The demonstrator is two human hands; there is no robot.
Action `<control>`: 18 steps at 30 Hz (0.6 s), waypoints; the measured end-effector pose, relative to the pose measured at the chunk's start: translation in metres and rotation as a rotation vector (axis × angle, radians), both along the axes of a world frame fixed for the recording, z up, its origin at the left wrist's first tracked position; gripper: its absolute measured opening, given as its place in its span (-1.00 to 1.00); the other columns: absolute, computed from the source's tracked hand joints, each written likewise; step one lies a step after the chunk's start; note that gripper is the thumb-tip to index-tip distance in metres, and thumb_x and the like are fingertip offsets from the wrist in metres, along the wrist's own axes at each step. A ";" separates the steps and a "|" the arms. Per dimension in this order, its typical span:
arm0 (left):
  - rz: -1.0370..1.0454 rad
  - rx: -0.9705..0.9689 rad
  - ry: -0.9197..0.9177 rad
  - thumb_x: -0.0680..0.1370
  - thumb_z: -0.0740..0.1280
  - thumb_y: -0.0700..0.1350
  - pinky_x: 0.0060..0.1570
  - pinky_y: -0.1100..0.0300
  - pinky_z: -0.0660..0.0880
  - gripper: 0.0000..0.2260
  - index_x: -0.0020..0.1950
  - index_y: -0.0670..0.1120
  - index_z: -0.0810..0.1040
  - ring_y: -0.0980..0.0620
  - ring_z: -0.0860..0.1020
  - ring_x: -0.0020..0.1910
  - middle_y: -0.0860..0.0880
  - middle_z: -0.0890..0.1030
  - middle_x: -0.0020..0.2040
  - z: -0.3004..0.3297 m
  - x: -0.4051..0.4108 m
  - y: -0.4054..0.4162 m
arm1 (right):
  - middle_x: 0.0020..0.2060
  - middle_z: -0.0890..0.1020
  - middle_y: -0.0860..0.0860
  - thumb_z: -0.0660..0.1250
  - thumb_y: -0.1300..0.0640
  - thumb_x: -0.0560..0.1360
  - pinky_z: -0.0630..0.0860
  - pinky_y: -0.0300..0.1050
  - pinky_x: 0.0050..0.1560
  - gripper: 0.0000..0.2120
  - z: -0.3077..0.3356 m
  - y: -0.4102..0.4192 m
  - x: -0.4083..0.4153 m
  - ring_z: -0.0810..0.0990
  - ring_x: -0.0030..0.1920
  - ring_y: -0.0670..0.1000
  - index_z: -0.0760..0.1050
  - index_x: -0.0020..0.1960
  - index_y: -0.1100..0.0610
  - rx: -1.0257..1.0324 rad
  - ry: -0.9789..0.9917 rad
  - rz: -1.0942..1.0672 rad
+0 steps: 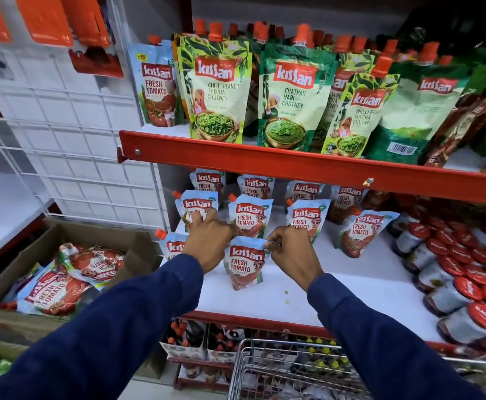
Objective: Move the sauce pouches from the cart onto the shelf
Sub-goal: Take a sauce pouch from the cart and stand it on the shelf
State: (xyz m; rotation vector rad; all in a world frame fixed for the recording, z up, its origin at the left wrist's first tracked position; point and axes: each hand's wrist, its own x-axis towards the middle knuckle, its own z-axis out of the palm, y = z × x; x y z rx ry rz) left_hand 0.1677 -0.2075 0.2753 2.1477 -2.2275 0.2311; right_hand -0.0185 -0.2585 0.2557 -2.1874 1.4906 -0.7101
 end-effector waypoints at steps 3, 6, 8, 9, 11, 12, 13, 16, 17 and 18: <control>-0.003 0.011 0.014 0.59 0.30 -0.18 0.27 -0.16 0.25 -0.65 0.36 0.05 0.50 -0.18 0.35 0.28 -0.10 0.64 0.20 -0.001 -0.002 -0.003 | -0.18 0.71 0.06 0.42 0.26 0.48 0.33 -0.36 -0.38 -0.94 0.001 0.000 -0.001 0.56 -0.27 -0.07 0.67 -0.12 0.16 0.039 -0.007 -0.003; -0.021 0.024 0.031 0.59 0.30 -0.17 0.27 -0.18 0.23 -0.66 0.37 0.05 0.50 -0.18 0.36 0.27 -0.09 0.65 0.19 -0.003 -0.003 -0.005 | -0.12 0.72 0.06 0.41 0.20 0.50 0.37 -0.34 -0.34 -0.93 0.001 0.001 -0.005 0.56 -0.25 -0.06 0.66 -0.05 0.14 0.043 0.001 0.014; -0.027 0.033 0.050 0.57 0.33 -0.18 0.26 -0.20 0.22 -0.62 0.37 0.03 0.48 -0.17 0.36 0.28 -0.08 0.65 0.21 -0.006 -0.002 -0.006 | -0.02 0.72 0.07 0.40 0.18 0.51 0.46 -0.26 -0.21 -0.85 0.003 0.006 -0.009 0.61 -0.17 0.01 0.64 0.07 0.14 0.015 0.009 0.040; -0.028 0.034 0.067 0.56 0.36 -0.16 0.27 -0.21 0.21 -0.61 0.39 0.01 0.47 -0.16 0.35 0.30 -0.08 0.63 0.24 -0.007 -0.003 -0.005 | 0.04 0.71 0.08 0.40 0.18 0.51 0.49 -0.21 -0.13 -0.79 0.003 0.009 -0.012 0.63 -0.11 0.05 0.62 0.13 0.14 -0.004 0.012 0.054; -0.041 0.019 0.103 0.54 0.39 -0.06 0.30 -0.23 0.20 -0.56 0.41 -0.03 0.42 -0.17 0.32 0.36 -0.08 0.57 0.33 -0.005 -0.006 0.001 | 0.16 0.65 0.09 0.40 0.16 0.51 0.52 -0.11 0.02 -0.67 0.002 0.019 -0.021 0.62 0.08 0.13 0.54 0.26 0.13 -0.057 0.030 0.086; -0.056 0.006 0.114 0.54 0.39 -0.03 0.33 -0.24 0.19 -0.52 0.43 -0.04 0.39 -0.18 0.29 0.40 -0.09 0.51 0.39 -0.004 -0.010 0.009 | 0.24 0.60 0.10 0.40 0.14 0.51 0.52 -0.05 0.13 -0.61 -0.002 0.025 -0.027 0.57 0.20 0.14 0.48 0.32 0.12 -0.084 0.043 0.101; -0.076 -0.010 0.122 0.55 0.37 -0.01 0.36 -0.26 0.15 -0.49 0.46 -0.05 0.34 -0.20 0.25 0.45 -0.10 0.44 0.46 -0.002 -0.016 0.018 | 0.34 0.53 0.09 0.38 0.11 0.52 0.48 0.00 0.24 -0.54 -0.008 0.032 -0.035 0.48 0.33 0.13 0.41 0.39 0.10 -0.106 0.058 0.114; -0.130 -0.023 0.147 0.58 0.29 0.05 0.46 -0.29 0.03 -0.42 0.55 -0.05 0.18 -0.24 0.09 0.56 -0.10 0.21 0.59 -0.014 -0.041 0.057 | 0.50 0.32 0.05 0.32 0.03 0.54 0.34 0.02 0.42 -0.43 -0.040 0.059 -0.067 0.26 0.49 0.09 0.23 0.51 0.01 -0.155 0.120 0.146; -0.150 -0.010 0.157 0.60 0.26 0.07 0.48 -0.29 0.01 -0.40 0.57 -0.04 0.13 -0.23 0.05 0.58 -0.09 0.14 0.61 -0.026 -0.051 0.072 | 0.53 0.27 0.03 0.30 0.02 0.55 0.27 -0.01 0.45 -0.42 -0.054 0.072 -0.079 0.22 0.50 0.07 0.19 0.52 -0.02 -0.157 0.155 0.159; -0.179 0.020 0.160 0.60 0.24 0.08 0.49 -0.28 -0.01 -0.39 0.58 -0.03 0.08 -0.22 0.01 0.59 -0.09 0.08 0.63 -0.040 -0.061 0.086 | 0.55 0.22 0.01 0.28 0.02 0.56 0.20 -0.04 0.47 -0.41 -0.068 0.084 -0.091 0.19 0.51 0.05 0.17 0.53 -0.03 -0.158 0.197 0.168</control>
